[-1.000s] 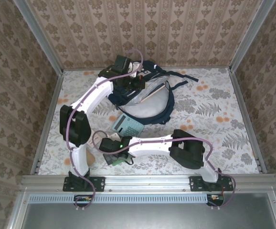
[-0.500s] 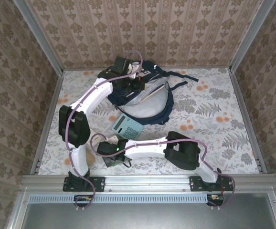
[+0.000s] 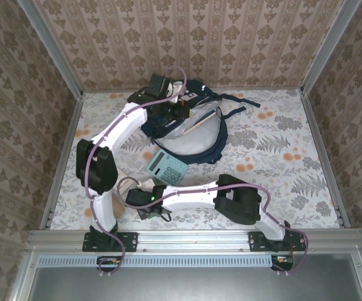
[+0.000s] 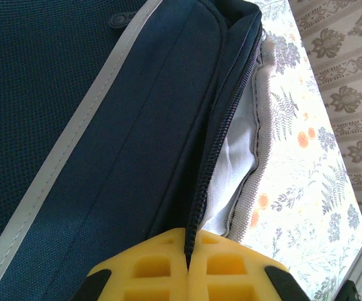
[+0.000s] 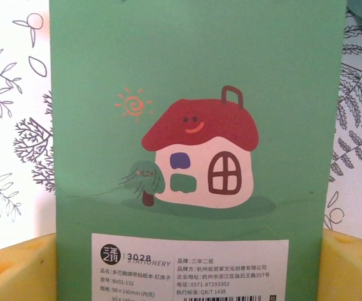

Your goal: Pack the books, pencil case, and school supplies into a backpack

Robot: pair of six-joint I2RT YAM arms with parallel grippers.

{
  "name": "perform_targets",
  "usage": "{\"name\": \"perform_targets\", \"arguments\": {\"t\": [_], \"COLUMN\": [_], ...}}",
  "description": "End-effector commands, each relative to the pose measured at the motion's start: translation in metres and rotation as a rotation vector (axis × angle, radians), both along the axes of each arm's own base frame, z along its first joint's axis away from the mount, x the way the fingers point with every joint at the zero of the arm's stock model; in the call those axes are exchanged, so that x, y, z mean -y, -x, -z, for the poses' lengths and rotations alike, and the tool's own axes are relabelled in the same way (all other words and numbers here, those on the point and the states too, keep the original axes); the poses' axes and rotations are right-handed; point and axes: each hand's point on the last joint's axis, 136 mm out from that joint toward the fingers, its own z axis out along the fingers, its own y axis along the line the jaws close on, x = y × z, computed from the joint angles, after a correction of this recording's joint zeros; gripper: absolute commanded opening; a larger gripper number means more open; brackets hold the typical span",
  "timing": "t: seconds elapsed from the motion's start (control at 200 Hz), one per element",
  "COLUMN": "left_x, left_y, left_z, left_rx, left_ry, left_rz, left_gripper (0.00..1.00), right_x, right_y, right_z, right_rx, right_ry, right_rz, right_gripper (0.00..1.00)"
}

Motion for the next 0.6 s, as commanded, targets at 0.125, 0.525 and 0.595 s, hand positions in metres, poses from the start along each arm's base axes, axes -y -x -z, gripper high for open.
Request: {"name": "perform_targets", "arguments": {"t": [0.125,0.525,0.595], "left_x": [-0.012,-0.016,-0.016], "left_y": [-0.002,-0.008,-0.010], "left_z": [-0.029,-0.045,-0.049], "left_rx": [0.065,0.086,0.090], "left_ry": [0.016,0.032,0.036], "left_rz": [-0.012,-0.019,-0.022], "left_gripper": [0.00,0.00,0.00], "right_x": [0.018,0.073,0.086], "right_y": [-0.004,-0.023,-0.029], "right_z": [-0.041,-0.120,-0.129], "right_rx": [0.094,0.228,0.242], "right_ry": [-0.015,-0.059,-0.065], "right_rz": [-0.016,0.040,0.057], "right_gripper": [0.87,0.86,0.86]}}
